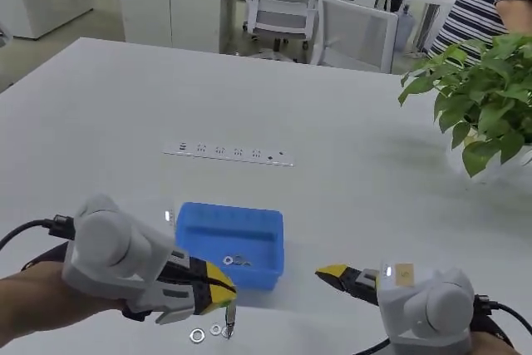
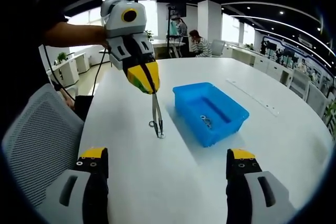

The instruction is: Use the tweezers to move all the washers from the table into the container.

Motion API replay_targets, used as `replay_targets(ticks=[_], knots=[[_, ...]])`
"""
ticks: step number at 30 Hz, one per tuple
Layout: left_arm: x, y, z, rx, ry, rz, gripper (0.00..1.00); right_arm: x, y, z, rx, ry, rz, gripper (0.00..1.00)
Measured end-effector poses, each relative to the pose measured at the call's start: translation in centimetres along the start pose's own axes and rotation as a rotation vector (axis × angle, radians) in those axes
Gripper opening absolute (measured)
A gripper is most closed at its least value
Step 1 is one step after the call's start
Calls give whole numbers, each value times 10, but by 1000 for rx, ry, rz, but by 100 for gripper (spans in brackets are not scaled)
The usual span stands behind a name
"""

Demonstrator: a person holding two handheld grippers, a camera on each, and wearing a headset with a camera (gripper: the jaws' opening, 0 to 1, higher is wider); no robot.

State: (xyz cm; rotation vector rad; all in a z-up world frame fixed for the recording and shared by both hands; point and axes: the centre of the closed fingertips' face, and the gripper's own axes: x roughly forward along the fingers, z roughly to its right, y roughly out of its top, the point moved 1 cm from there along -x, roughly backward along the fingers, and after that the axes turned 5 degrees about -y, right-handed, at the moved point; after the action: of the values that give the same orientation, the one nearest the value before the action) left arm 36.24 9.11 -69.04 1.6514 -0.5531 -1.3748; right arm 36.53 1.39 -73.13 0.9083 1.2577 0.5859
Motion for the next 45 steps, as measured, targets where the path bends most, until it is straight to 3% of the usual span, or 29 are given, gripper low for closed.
replay_targets(ticks=[8, 16, 28, 35, 45], knots=[[1, 0, 1, -3, -12, 8, 5, 2, 1, -2, -11, 12, -6, 92], [2, 0, 0, 1, -26, 2, 5, 13, 7, -4, -55, 55, -6, 85], [3, 0, 0, 30, -49, -20, 5, 35, 16, -11, -170, 148, -12, 66], [4, 0, 0, 29, -60, -26, 5, 48, 18, -14, -218, 209, -30, 49], [4, -2, 1, 33, -76, -37, 5, 62, 25, -15, -271, 278, -53, 35]])
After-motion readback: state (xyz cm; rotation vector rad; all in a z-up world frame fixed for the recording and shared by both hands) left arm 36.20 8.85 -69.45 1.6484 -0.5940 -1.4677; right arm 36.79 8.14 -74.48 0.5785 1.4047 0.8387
